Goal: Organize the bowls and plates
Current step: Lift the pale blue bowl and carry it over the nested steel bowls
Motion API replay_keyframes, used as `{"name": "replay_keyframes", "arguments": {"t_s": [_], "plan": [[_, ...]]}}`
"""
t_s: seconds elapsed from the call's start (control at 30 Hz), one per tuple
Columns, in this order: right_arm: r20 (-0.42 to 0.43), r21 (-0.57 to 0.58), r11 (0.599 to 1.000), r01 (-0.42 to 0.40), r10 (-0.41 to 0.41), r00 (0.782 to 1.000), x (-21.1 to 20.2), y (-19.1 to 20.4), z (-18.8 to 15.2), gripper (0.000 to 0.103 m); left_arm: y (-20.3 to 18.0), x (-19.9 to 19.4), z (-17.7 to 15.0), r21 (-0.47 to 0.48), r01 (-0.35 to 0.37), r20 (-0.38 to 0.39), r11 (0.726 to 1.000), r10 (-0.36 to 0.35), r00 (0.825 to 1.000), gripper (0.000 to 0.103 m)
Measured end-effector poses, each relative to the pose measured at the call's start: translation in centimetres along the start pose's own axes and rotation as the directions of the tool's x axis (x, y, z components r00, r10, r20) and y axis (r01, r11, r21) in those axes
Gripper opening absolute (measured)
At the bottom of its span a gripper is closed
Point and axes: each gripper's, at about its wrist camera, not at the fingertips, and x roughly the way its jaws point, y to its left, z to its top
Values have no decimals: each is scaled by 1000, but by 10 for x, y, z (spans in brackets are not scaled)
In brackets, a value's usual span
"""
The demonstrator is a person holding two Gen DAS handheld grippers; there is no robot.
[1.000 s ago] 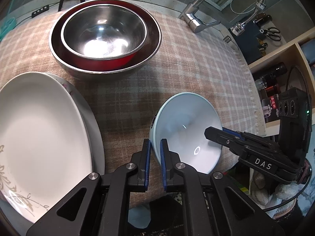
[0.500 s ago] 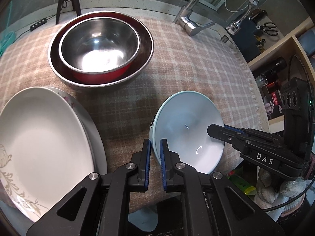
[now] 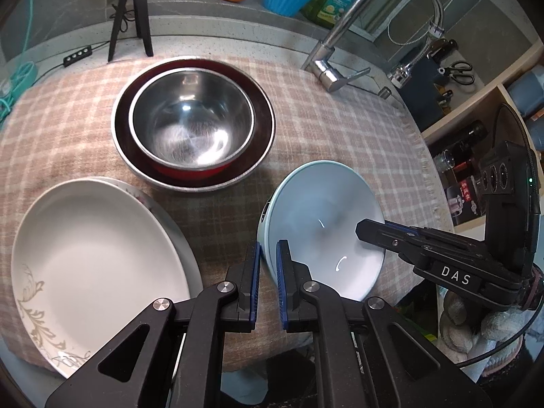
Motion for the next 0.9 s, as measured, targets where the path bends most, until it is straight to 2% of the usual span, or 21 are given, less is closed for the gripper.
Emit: {"name": "replay_keyframes", "arguments": {"t_s": [0.5,0.7,0.9], "plan": [[69,-119,993,-19,27,997,-4,58,68,9,37,-38,50,-45,-20,109,999,25,994,8],[67,-134,991,-25,34,997,15,74,93,9,62,-35,70,-94,-33,109,995,43,993,8],[34,-142,990,-17,22,999,40,79,103,9,79,-24,79,-117,-55,86,992,66,994,8]]}}
